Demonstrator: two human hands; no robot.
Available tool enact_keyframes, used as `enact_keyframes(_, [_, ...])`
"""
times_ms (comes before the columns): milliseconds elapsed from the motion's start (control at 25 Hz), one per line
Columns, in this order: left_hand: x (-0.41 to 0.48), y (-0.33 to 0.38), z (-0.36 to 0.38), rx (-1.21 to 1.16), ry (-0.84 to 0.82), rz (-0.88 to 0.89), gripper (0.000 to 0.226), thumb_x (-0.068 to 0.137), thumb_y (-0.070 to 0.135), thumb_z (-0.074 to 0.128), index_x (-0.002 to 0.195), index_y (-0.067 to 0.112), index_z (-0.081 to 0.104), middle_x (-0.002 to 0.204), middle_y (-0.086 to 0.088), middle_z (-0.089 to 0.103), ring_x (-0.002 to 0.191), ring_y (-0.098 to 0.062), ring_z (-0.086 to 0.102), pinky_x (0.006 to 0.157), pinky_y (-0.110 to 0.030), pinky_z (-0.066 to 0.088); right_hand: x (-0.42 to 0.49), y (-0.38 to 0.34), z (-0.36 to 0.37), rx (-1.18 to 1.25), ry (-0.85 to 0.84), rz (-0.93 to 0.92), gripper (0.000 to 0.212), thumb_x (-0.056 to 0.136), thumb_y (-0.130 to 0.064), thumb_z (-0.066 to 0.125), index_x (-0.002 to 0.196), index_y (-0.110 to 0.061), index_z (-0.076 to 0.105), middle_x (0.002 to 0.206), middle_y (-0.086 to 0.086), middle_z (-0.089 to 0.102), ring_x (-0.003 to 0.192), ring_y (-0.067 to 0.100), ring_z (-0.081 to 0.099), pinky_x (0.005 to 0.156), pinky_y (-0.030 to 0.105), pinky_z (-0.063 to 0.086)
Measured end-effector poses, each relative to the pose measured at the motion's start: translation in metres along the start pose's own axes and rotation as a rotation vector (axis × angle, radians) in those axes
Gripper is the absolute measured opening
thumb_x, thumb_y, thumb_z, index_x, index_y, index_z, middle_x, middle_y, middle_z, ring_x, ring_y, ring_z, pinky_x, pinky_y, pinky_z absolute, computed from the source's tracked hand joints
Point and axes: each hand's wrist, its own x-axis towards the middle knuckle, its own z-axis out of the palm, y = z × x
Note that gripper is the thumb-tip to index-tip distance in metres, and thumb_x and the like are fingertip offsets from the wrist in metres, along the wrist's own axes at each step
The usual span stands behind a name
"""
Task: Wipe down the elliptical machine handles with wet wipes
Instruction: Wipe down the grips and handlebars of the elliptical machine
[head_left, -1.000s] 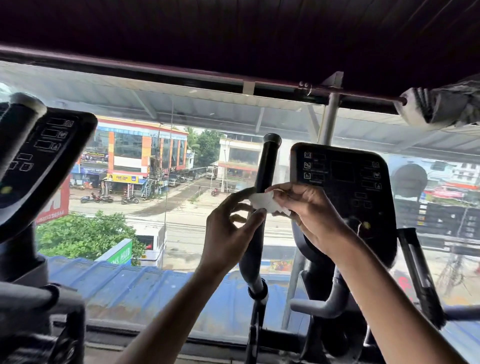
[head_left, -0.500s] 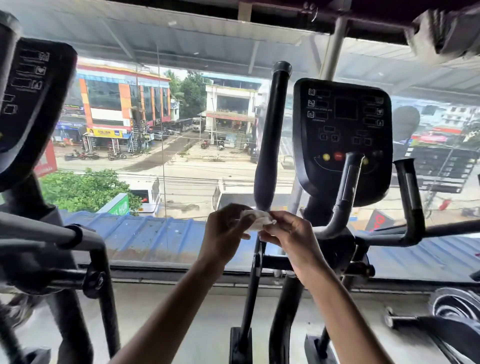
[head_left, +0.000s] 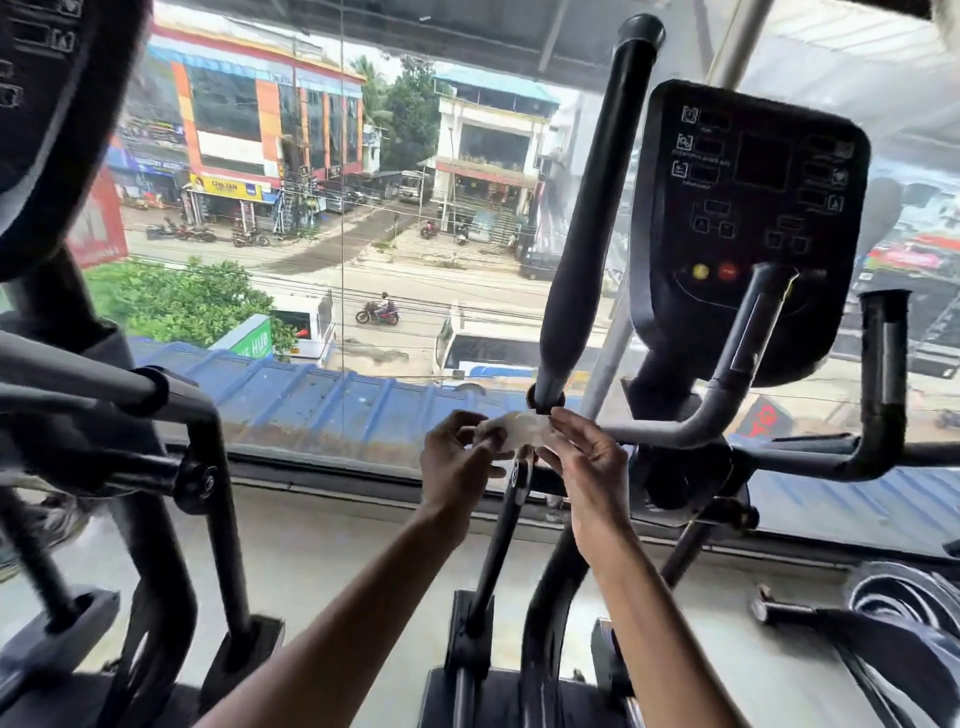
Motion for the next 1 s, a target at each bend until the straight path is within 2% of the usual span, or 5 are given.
enact_keyframes(200, [0.033,-0.024,0.013,0.078,0.262,-0.003,0.013,0.082,-0.004,0.075,0.085,0.007,0.071,0.085,-0.008,0.076,0.073,-0.021,0.077,0.066,-0.037,0.065,0.022,0.008,-0.001,-0.215,0.076,-0.185,0.037,0.085,-0.014,0.083,0.114,-0.032,0.071,0.103,-0.023,0.074,0.101,0.0,0.071,0.081,0.02,0.056])
enact_keyframes(360, [0.059,-0.038,0.025,0.186,0.333,-0.001,0.012,0.082,0.005,0.076,0.091,0.014,0.078,0.085,0.0,0.079,0.082,-0.016,0.075,0.076,-0.032,0.061,0.029,0.009,0.0,-0.339,0.064,-0.39,0.047,0.082,-0.023,0.084,0.125,-0.019,0.066,0.123,-0.007,0.066,0.107,0.004,0.065,0.085,0.025,0.059])
enact_keyframes(720, [0.11,-0.057,0.065,0.316,0.221,0.179,0.023,0.088,0.003,0.072,0.108,0.01,0.081,0.119,-0.004,0.076,0.105,-0.017,0.073,0.096,-0.026,0.054,0.038,0.01,0.015,-0.453,0.177,-0.501,0.045,0.078,-0.052,0.08,0.107,-0.022,0.063,0.103,-0.009,0.067,0.098,0.015,0.066,0.091,0.031,0.055])
enact_keyframes(920, [0.135,-0.069,0.069,0.262,0.313,0.134,0.019,0.088,0.008,0.071,0.102,0.015,0.082,0.102,-0.002,0.076,0.089,-0.023,0.073,0.082,-0.031,0.056,0.037,0.012,0.014,-0.456,0.194,-0.507,0.047,0.078,-0.049,0.08,0.112,-0.021,0.064,0.104,-0.008,0.07,0.096,0.016,0.067,0.09,0.041,0.055])
enact_keyframes(1000, [0.134,-0.069,0.072,0.29,0.199,0.117,0.016,0.091,0.015,0.071,0.101,0.019,0.082,0.097,-0.002,0.079,0.088,-0.021,0.074,0.076,-0.03,0.054,0.037,0.012,0.015,-0.461,0.2,-0.506,0.05,0.077,-0.047,0.08,0.113,-0.018,0.064,0.103,-0.01,0.07,0.095,0.016,0.068,0.09,0.041,0.055])
